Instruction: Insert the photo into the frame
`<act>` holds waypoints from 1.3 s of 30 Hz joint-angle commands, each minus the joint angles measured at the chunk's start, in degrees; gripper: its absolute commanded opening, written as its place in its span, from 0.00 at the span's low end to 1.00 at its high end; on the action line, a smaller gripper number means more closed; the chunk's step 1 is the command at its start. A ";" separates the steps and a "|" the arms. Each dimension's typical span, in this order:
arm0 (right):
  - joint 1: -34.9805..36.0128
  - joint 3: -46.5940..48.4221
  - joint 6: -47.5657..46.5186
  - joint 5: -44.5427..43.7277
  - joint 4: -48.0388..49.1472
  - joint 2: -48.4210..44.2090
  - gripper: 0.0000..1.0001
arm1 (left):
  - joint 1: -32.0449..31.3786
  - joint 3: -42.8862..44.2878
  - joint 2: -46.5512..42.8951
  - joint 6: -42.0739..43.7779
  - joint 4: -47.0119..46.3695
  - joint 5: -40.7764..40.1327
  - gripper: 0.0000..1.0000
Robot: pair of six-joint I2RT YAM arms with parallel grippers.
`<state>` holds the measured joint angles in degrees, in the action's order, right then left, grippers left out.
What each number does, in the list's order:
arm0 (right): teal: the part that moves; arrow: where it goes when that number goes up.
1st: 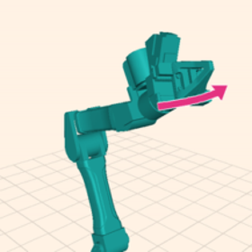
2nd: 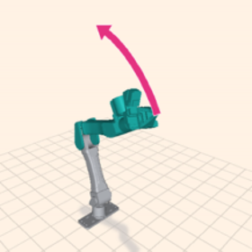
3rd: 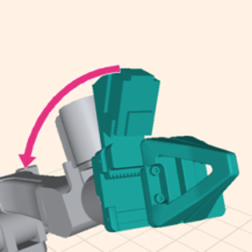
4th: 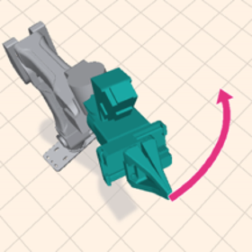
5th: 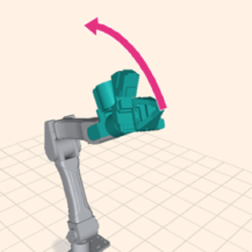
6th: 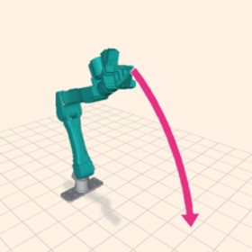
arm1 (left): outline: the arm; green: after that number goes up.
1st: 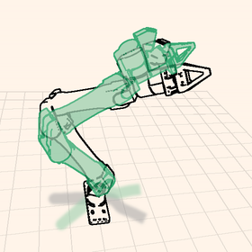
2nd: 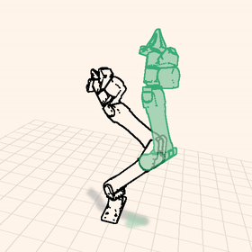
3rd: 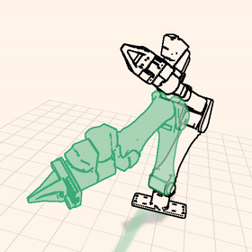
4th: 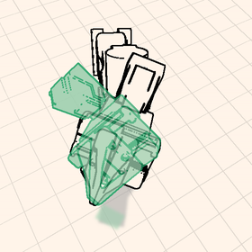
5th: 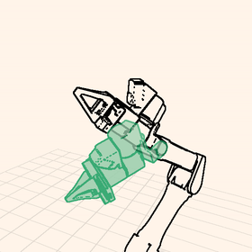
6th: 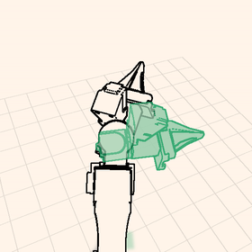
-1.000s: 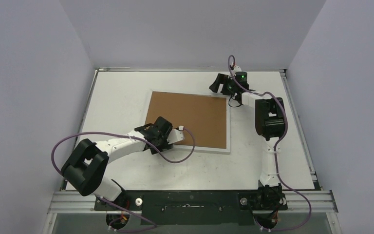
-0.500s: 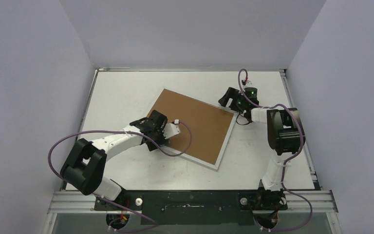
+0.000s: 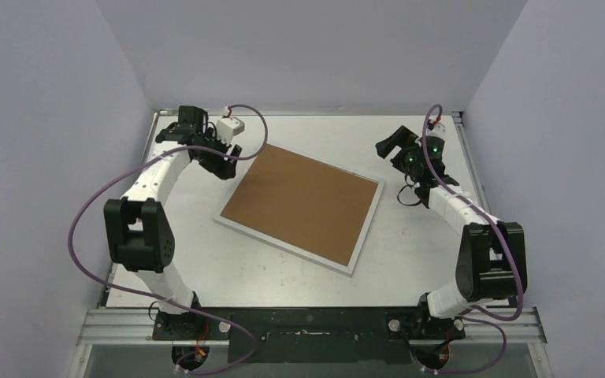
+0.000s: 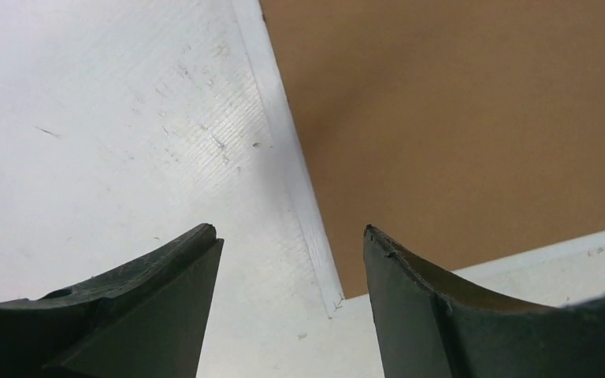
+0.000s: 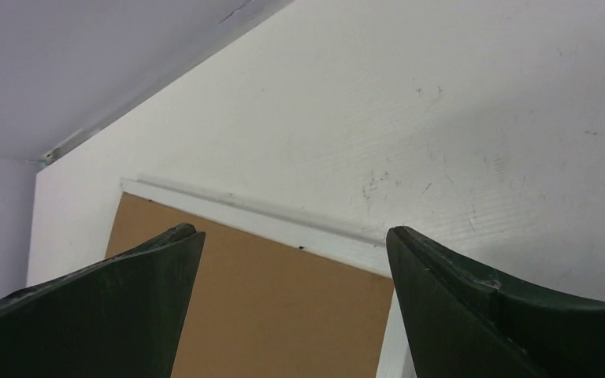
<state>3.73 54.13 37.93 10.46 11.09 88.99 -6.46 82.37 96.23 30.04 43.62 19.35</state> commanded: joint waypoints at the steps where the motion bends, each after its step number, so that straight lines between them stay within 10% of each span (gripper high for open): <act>1: 0.14 -6.03 5.67 4.52 -0.55 -3.34 0.90 | 2.22 7.59 8.69 -7.27 4.31 5.84 0.64; 10: 0.69 -14.66 10.55 13.66 2.14 -5.83 0.92 | 2.83 13.58 21.59 -16.00 1.44 6.67 0.59; 39: 1.22 -17.99 14.65 19.46 5.25 -1.28 0.95 | 0.34 6.76 23.47 -12.75 -3.86 2.39 0.51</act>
<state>4.23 36.40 52.86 29.43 15.35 87.39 -4.97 90.26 119.46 15.68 42.22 23.75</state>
